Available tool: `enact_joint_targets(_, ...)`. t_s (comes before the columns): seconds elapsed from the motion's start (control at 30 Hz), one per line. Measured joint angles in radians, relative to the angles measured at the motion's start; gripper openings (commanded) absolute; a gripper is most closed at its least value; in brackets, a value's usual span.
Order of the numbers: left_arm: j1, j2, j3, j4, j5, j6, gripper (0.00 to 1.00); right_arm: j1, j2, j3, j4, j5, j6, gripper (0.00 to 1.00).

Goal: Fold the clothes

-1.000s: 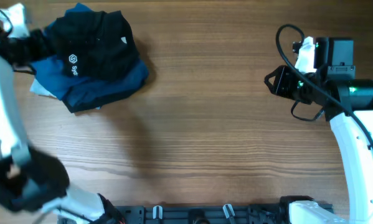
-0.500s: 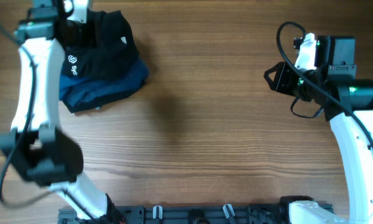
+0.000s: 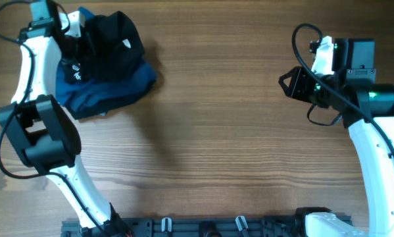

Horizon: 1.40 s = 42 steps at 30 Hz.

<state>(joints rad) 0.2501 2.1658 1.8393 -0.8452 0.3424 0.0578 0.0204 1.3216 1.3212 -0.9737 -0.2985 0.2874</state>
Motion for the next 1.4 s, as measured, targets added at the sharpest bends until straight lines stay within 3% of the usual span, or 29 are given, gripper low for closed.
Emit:
enact_joint_targets(0.1, 0.014, -0.014, -0.003, -0.005, 0.047, -0.006, 0.29, 0.0, 0.0, 0.0, 0.002, 0.0, 0.0, 0.41)
enact_joint_targets(0.2, 0.01, -0.069, -0.018, -0.03, 0.045, -0.011, 0.38, 0.0, 0.0, 0.0, 0.01, 0.0, 0.001, 0.49)
enact_joint_targets(0.27, 0.0, -0.139, -0.031, -0.065, 0.017, -0.013, 0.49, 0.0, -0.005, 0.0, 0.022, 0.0, 0.0, 0.51)
enact_joint_targets(0.4, -0.069, -0.346, -0.037, -0.142, -0.033, -0.002, 1.0, 0.0, -0.06, 0.006, 0.036, 0.0, -0.011, 0.55)
enact_joint_targets(0.5, -0.199, -0.558, -0.036, -0.222, -0.072, 0.005, 1.0, 0.0, -0.139, 0.053, 0.035, 0.0, -0.054, 0.64)
enact_joint_targets(0.57, -0.276, -0.682, -0.034, -0.286, -0.098, 0.007, 1.0, 0.0, -0.242, 0.108, 0.035, -0.004, -0.108, 0.77)
enact_joint_targets(0.63, -0.311, -0.752, -0.033, -0.344, -0.119, 0.008, 1.0, 0.0, -0.322, 0.129, 0.037, -0.008, -0.138, 0.98)
enact_joint_targets(0.67, -0.326, -0.779, -0.033, -0.379, -0.129, 0.005, 1.0, 0.0, -0.37, 0.136, 0.035, -0.009, -0.148, 0.99)
enact_joint_targets(0.87, -0.354, -0.814, -0.034, -0.552, -0.163, -0.042, 1.0, 0.0, -0.56, 0.154, -0.018, -0.015, -0.177, 0.99)
enact_joint_targets(1.17, -0.354, -0.807, -0.034, -0.554, -0.167, -0.05, 1.0, 0.0, -0.571, 0.154, -0.128, -0.015, -0.176, 0.99)
enact_joint_targets(1.4, -0.354, -0.807, -0.034, -0.555, -0.167, -0.053, 1.0, 0.0, -0.56, 0.154, -0.198, -0.013, 0.013, 0.99)
